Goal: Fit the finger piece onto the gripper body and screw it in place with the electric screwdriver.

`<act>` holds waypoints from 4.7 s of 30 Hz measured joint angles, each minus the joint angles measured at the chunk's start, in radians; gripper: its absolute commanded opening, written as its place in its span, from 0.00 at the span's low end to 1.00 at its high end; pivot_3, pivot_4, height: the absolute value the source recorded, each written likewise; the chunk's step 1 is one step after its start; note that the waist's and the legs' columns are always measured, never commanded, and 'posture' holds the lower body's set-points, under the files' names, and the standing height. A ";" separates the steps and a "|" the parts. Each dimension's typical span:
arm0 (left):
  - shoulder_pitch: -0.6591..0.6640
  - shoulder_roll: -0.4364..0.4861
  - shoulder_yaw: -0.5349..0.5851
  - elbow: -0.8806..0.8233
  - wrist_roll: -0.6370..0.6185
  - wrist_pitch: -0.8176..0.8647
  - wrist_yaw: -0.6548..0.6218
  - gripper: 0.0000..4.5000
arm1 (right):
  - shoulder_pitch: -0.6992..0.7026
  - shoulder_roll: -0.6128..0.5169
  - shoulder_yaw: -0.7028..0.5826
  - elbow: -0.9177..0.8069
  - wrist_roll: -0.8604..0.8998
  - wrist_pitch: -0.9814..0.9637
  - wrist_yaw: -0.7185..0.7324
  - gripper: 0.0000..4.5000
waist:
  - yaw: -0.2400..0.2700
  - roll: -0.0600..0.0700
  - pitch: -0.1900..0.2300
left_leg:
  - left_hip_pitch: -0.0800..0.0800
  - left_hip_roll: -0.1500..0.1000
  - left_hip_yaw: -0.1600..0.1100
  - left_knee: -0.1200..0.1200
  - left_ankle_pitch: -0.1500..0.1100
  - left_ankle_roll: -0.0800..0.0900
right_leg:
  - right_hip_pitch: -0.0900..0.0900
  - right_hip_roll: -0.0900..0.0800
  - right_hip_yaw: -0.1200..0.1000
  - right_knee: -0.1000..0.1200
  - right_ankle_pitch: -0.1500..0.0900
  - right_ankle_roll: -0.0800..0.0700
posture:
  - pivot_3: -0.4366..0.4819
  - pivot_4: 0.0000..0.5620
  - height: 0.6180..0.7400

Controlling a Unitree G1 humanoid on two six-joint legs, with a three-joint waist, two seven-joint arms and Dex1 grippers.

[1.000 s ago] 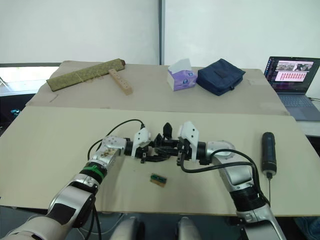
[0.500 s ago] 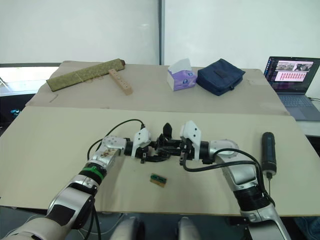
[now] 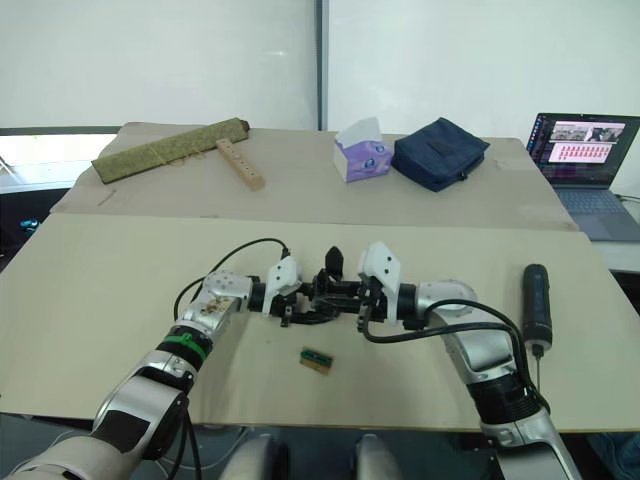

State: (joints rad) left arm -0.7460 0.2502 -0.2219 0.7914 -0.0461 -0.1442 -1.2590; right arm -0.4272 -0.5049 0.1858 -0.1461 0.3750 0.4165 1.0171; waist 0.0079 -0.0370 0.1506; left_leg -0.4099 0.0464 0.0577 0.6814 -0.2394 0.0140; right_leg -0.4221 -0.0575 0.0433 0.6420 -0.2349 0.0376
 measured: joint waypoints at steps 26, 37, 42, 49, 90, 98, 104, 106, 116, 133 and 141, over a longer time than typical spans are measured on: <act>0.039 0.022 0.002 -0.048 0.004 0.039 -0.001 0.51 | -0.072 0.021 0.037 0.106 -0.004 0.025 0.043 0.08 | -0.020 0.001 -0.010 | 0.005 0.001 0.000 -0.001 0.000 0.000 | 0.004 0.000 0.000 0.001 0.000 0.000 | 0.48 0.27 1.00; 0.048 0.022 0.000 -0.060 0.006 0.041 0.015 0.51 | -0.044 -0.015 0.076 0.096 -0.078 -0.119 0.069 0.08 | -0.020 0.004 -0.019 | 0.006 0.001 0.000 -0.001 0.000 0.000 | 0.004 0.000 0.000 0.000 0.000 0.000 | 0.48 0.27 1.00; 0.050 0.025 0.000 -0.061 0.005 0.042 0.015 0.51 | -0.051 0.005 0.067 0.088 -0.071 -0.090 0.063 0.08 | -0.020 0.004 -0.019 | 0.006 0.001 0.000 -0.002 0.000 0.000 | 0.004 0.000 0.000 0.000 0.000 0.000 | 0.48 0.27 1.00; 0.051 0.026 0.000 -0.061 0.006 0.055 0.014 0.51 | -0.078 0.017 0.064 0.099 -0.065 -0.009 0.052 0.08 | -0.023 0.004 -0.020 | 0.007 0.001 0.000 -0.002 0.000 0.000 | 0.004 0.001 0.001 0.001 -0.001 -0.001 | 0.48 0.27 1.00; 0.068 0.024 -0.004 -0.069 0.007 0.059 0.033 0.51 | -0.080 0.014 0.073 0.092 -0.047 0.074 0.045 0.08 | -0.023 0.003 -0.030 | 0.013 0.002 0.000 -0.005 -0.001 0.001 | 0.010 0.001 0.000 -0.001 -0.002 -0.003 | 0.48 0.27 1.00; 0.073 0.023 -0.004 -0.074 0.007 0.058 0.035 0.51 | -0.065 0.008 0.073 0.100 -0.049 0.025 0.053 0.08 | -0.023 0.003 -0.030 | 0.014 0.002 0.000 -0.005 -0.001 0.001 | 0.011 0.001 0.000 -0.001 -0.003 -0.003 | 0.48 0.27 1.00; 0.075 0.024 -0.003 -0.076 0.007 0.058 0.035 0.51 | -0.065 0.023 0.063 0.109 -0.047 -0.017 0.061 0.08 | -0.023 0.003 -0.029 | 0.014 0.002 0.000 -0.006 -0.001 0.001 | 0.011 0.001 0.000 -0.002 -0.003 -0.003 | 0.48 0.27 1.00; 0.075 0.023 -0.003 -0.076 0.006 0.057 0.035 0.51 | -0.058 0.025 0.059 0.114 -0.047 -0.045 0.065 0.08 | -0.023 0.003 -0.029 | 0.013 0.002 0.000 -0.006 -0.001 0.001 | 0.011 0.001 0.000 -0.002 -0.003 -0.003 | 0.48 0.27 1.00; 0.075 0.014 0.000 -0.080 0.005 0.052 0.044 0.51 | -0.024 0.069 0.024 0.115 -0.013 -0.161 0.121 0.92 | -0.020 0.002 -0.028 | 0.005 0.001 0.000 -0.004 -0.001 0.001 | 0.002 0.001 0.000 -0.001 -0.002 -0.002 | 0.48 0.27 1.00; 0.100 0.017 0.011 -0.100 0.000 0.044 0.099 0.99 | 0.023 0.023 -0.135 -0.057 0.159 -0.192 0.153 1.00 | -0.021 0.003 -0.028 | 0.005 0.002 0.000 -0.005 -0.001 0.001 | 0.002 0.001 0.001 -0.001 -0.002 -0.002 | 0.48 0.27 1.00; 0.326 0.216 0.147 -0.325 -0.160 0.097 0.026 0.99 | 0.239 -0.130 -0.410 -0.218 0.268 -0.085 0.012 1.00 | -0.029 0.003 -0.025 | 0.008 0.004 0.000 -0.012 -0.001 0.001 | 0.000 0.001 0.001 -0.001 -0.004 -0.006 | 0.48 0.27 1.00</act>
State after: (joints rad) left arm -0.4198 0.4667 -0.0744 0.4668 -0.2057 -0.0468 -1.2332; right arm -0.1879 -0.6345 -0.2247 -0.3641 0.6427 0.3314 1.0293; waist -0.0207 -0.0339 0.1257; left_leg -0.4023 0.0504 0.0581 0.6695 -0.2405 0.0152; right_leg -0.4222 -0.0561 0.0444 0.6414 -0.2387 0.0312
